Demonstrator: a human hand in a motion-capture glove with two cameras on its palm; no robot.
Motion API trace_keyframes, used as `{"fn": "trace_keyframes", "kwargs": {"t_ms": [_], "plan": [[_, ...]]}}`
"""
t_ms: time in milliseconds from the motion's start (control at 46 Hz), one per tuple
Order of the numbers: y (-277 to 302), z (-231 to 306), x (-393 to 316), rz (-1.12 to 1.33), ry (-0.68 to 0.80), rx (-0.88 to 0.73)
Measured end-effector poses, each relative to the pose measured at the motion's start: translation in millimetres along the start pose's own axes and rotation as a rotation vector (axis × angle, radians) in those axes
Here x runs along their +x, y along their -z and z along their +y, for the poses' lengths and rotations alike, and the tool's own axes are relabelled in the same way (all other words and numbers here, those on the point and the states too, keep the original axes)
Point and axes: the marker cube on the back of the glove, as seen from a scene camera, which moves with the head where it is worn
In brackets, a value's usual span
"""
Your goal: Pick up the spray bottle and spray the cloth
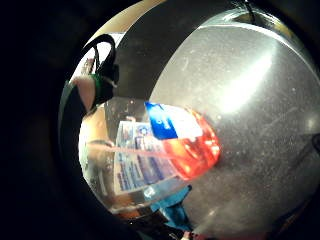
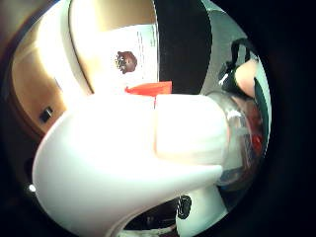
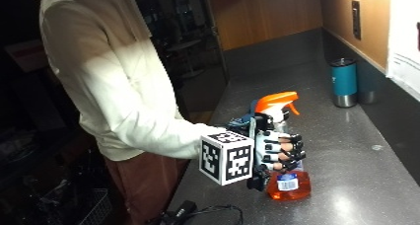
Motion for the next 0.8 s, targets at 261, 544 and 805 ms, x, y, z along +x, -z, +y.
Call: {"fn": "trace_keyframes", "kwargs": {"t_ms": [261, 544, 805], "plan": [[-5, -18, -6, 0.025, 0.024, -0.008], [-19, -25, -15, 0.047, 0.065, 0.028], [-33, -25, -25, 0.085, 0.091, -0.013]]}}
